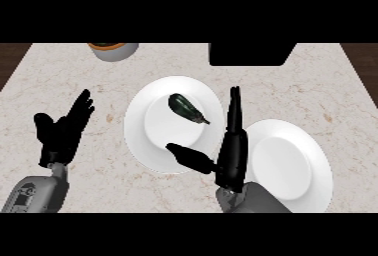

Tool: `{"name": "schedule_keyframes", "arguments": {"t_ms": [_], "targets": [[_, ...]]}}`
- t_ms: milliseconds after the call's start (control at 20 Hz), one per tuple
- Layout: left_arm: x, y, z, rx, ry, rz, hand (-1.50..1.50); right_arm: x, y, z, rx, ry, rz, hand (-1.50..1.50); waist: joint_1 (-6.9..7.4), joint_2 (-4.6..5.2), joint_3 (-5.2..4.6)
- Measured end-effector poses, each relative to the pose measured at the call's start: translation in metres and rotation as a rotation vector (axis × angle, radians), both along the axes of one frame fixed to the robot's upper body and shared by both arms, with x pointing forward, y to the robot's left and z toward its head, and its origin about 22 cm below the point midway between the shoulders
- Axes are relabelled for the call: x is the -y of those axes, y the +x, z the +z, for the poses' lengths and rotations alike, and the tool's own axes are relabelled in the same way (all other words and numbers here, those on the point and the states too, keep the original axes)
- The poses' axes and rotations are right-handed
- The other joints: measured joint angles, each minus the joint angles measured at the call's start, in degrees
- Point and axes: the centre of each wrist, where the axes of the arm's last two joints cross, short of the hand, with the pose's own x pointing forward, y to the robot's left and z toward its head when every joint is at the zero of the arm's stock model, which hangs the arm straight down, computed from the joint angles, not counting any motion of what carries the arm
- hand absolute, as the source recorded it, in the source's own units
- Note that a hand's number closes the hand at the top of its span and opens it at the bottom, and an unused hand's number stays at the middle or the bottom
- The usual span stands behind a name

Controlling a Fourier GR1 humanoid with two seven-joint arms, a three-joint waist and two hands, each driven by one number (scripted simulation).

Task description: Pick the eggplant from the plate and place it in the plate

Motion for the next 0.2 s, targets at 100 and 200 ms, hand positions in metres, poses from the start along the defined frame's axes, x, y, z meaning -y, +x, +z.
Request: {"name": "schedule_keyframes", "arguments": {"t_ms": [100,200], "targets": [[0.003,-0.006,-0.001,0.001,-0.007,-0.002,0.00,0.009,-0.006,-0.002,-0.016,-0.006,-0.010,-1.50,0.00,-0.04,0.00],[-0.002,-0.004,0.000,0.004,-0.003,-0.002,0.00,0.020,-0.008,-0.007,-0.031,-0.018,-0.016,-1.50,0.00,-0.02,0.00]]}}
